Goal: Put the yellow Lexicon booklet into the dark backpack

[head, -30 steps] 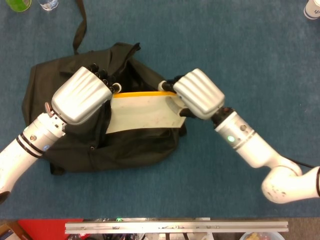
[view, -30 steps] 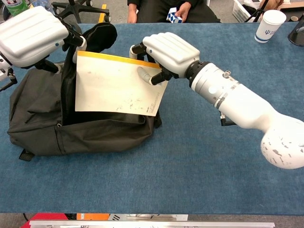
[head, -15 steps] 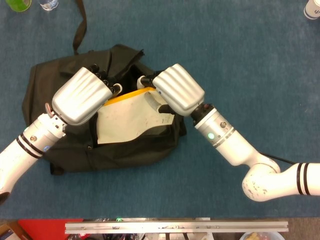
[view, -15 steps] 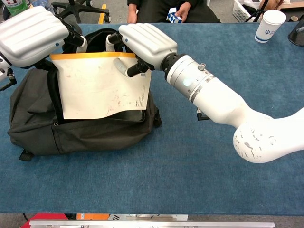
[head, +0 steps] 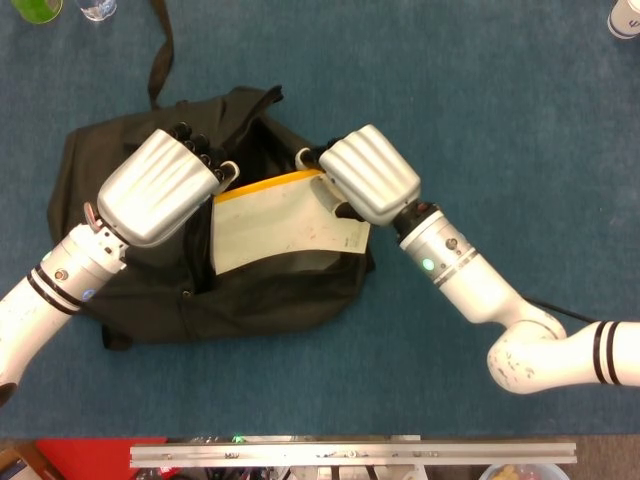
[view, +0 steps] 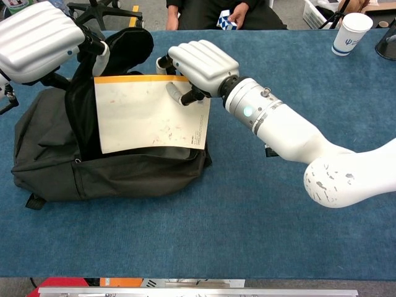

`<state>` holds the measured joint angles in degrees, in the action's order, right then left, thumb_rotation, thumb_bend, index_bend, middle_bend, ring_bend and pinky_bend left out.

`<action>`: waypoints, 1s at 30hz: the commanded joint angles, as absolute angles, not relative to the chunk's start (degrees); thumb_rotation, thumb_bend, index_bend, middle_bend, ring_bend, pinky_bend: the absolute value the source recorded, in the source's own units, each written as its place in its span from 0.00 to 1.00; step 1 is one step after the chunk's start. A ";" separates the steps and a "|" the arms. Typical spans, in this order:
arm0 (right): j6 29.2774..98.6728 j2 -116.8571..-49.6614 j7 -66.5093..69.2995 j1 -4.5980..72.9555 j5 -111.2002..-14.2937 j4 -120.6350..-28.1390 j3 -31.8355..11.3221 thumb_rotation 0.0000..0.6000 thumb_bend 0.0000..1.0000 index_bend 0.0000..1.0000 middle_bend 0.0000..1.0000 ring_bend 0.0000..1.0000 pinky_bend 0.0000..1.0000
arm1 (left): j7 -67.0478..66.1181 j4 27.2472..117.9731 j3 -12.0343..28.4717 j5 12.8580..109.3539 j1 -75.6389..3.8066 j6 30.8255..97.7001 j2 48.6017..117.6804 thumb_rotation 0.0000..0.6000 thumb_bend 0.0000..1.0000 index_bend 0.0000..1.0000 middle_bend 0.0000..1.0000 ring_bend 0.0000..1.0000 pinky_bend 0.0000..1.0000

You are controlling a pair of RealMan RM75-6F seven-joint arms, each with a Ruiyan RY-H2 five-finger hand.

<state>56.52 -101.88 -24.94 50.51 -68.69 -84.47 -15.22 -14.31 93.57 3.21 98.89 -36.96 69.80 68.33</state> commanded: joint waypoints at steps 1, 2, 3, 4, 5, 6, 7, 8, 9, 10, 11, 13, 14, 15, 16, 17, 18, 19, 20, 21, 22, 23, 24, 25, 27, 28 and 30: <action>56.08 -101.89 -25.63 50.77 -67.74 -83.73 -15.19 1.00 0.50 0.84 0.70 0.67 0.83 | -14.43 93.59 3.31 98.84 -36.91 69.86 68.37 1.00 0.29 0.62 0.61 0.58 0.57; 55.91 -101.97 -25.82 50.89 -67.42 -83.54 -15.19 1.00 0.50 0.84 0.70 0.67 0.83 | -14.57 93.67 3.34 98.75 -36.90 69.80 68.36 1.00 0.29 0.62 0.61 0.58 0.57; 55.77 -102.08 -26.03 51.02 -67.14 -83.32 -15.20 1.00 0.50 0.84 0.70 0.67 0.83 | -14.71 93.79 3.36 98.69 -36.88 69.74 68.34 1.00 0.29 0.62 0.61 0.58 0.57; 55.58 -102.26 -26.37 51.21 -66.76 -82.98 -15.20 1.00 0.50 0.84 0.70 0.67 0.83 | -14.86 93.92 3.40 98.72 -36.86 69.76 68.30 1.00 0.29 0.62 0.61 0.58 0.57; 55.36 -102.39 -26.71 51.38 -66.38 -82.72 -15.17 1.00 0.50 0.84 0.70 0.67 0.83 | -14.94 93.98 3.42 98.77 -36.83 69.83 68.30 1.00 0.29 0.62 0.60 0.58 0.57; 55.14 -102.49 -27.11 51.57 -66.07 -82.46 -15.13 1.00 0.50 0.84 0.70 0.67 0.83 | -15.04 94.00 3.45 98.78 -36.82 69.86 68.29 1.00 0.29 0.62 0.60 0.58 0.57; 54.86 -102.70 -27.56 51.84 -65.75 -82.01 -15.06 1.00 0.50 0.84 0.70 0.67 0.83 | -15.08 94.10 3.42 98.79 -36.82 69.77 68.20 1.00 0.29 0.62 0.60 0.58 0.57; 54.65 -102.90 -27.76 52.03 -65.46 -81.67 -15.06 1.00 0.50 0.84 0.70 0.67 0.83 | -15.06 94.19 3.42 98.79 -36.80 69.76 68.14 1.00 0.29 0.62 0.60 0.58 0.57; 54.50 -103.17 -27.82 52.22 -65.24 -81.31 -15.10 1.00 0.50 0.84 0.70 0.67 0.83 | -15.05 94.25 3.43 98.80 -36.79 69.76 68.13 1.00 0.29 0.62 0.60 0.58 0.57; 54.36 -103.66 -27.74 52.50 -65.05 -80.76 -15.23 1.00 0.50 0.84 0.70 0.67 0.83 | -15.10 94.36 3.44 98.81 -36.80 69.69 68.08 1.00 0.29 0.62 0.60 0.58 0.57; 54.20 -104.07 -27.61 52.73 -64.79 -80.38 -15.38 1.00 0.50 0.84 0.70 0.67 0.83 | -15.17 94.48 3.44 98.81 -36.80 69.65 68.04 1.00 0.29 0.62 0.60 0.58 0.57; 53.70 -105.12 -27.74 53.43 -64.04 -79.38 -15.78 1.00 0.50 0.84 0.70 0.67 0.83 | -15.44 94.66 3.53 98.93 -36.84 69.67 68.04 1.00 0.29 0.62 0.60 0.58 0.57; 53.46 -105.57 -28.04 53.78 -63.63 -78.90 -15.91 1.00 0.50 0.84 0.70 0.67 0.83 | -15.55 94.73 3.57 98.99 -36.83 69.71 68.03 1.00 0.29 0.62 0.60 0.57 0.57; 53.12 -105.99 -28.45 54.12 -63.03 -78.48 -16.03 1.00 0.50 0.84 0.70 0.67 0.83 | -15.67 94.79 3.63 99.05 -36.84 69.77 68.02 1.00 0.29 0.62 0.60 0.57 0.57; 52.83 -106.56 -28.97 54.57 -62.32 -77.92 -16.26 1.00 0.50 0.84 0.70 0.67 0.83 | -15.83 94.90 3.70 99.09 -36.83 69.85 67.98 1.00 0.29 0.62 0.60 0.57 0.57; 52.68 -107.00 -29.42 54.92 -61.85 -77.38 -16.39 1.00 0.50 0.84 0.70 0.67 0.83 | -15.90 95.01 3.73 99.10 -36.83 69.85 67.91 1.00 0.29 0.62 0.60 0.57 0.57; 52.46 -107.39 -29.95 55.22 -61.24 -76.95 -16.48 1.00 0.50 0.84 0.70 0.67 0.83 | -16.01 95.08 3.80 99.17 -36.81 69.97 67.85 1.00 0.29 0.62 0.60 0.57 0.57; 52.27 -107.79 -30.69 55.60 -60.44 -76.49 -16.61 1.00 0.50 0.85 0.70 0.67 0.83 | -16.27 95.02 3.93 99.27 -36.76 70.21 67.84 1.00 0.29 0.62 0.60 0.57 0.57; 52.26 -108.01 -31.30 55.83 -59.92 -76.18 -16.69 1.00 0.50 0.85 0.70 0.67 0.83 | -16.43 95.05 3.95 99.25 -36.73 70.22 67.79 1.00 0.29 0.62 0.60 0.57 0.57; 52.27 -108.16 -31.75 56.00 -59.43 -75.97 -16.78 1.00 0.50 0.85 0.70 0.67 0.83 | -16.41 95.17 3.97 99.15 -36.69 70.19 67.71 1.00 0.29 0.62 0.60 0.57 0.57; 52.37 -108.32 -32.19 56.18 -58.96 -75.69 -16.90 1.00 0.50 0.85 0.70 0.67 0.83 | -16.30 95.27 3.96 99.12 -36.65 70.19 67.62 1.00 0.29 0.62 0.60 0.57 0.57; 52.41 -108.39 -32.56 56.30 -58.60 -75.45 -16.93 1.00 0.50 0.85 0.70 0.67 0.83 | -16.32 95.23 3.97 99.14 -36.62 70.22 67.55 1.00 0.29 0.62 0.60 0.57 0.57; 52.44 -108.47 -32.86 56.41 -58.24 -75.19 -16.97 1.00 0.50 0.85 0.70 0.67 0.83 | -16.39 95.20 3.97 99.15 -36.60 70.21 67.49 1.00 0.29 0.62 0.60 0.57 0.57; 52.47 -108.61 -33.15 56.53 -57.88 -74.89 -17.01 1.00 0.50 0.85 0.70 0.67 0.83 | -16.33 95.20 3.92 99.16 -36.56 70.20 67.46 1.00 0.29 0.62 0.60 0.57 0.57; 52.38 -109.19 -33.31 56.89 -57.17 -74.22 -17.22 1.00 0.50 0.85 0.70 0.67 0.83 | -16.11 95.27 3.82 99.13 -36.47 70.16 67.44 1.00 0.29 0.62 0.60 0.57 0.57; 52.29 -109.58 -33.30 57.11 -56.87 -73.89 -17.36 1.00 0.50 0.85 0.70 0.67 0.83 | -16.08 95.31 3.81 99.18 -36.46 70.16 67.43 1.00 0.29 0.62 0.60 0.57 0.57; 52.08 -110.63 -33.19 57.79 -56.23 -73.23 -17.87 1.00 0.50 0.85 0.70 0.67 0.83 | -16.27 95.47 3.77 99.41 -36.47 70.17 67.44 1.00 0.29 0.62 0.60 0.57 0.57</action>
<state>52.21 -110.17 -33.23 57.42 -56.54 -73.57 -17.57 -16.23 95.44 3.79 99.38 -36.47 70.17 67.43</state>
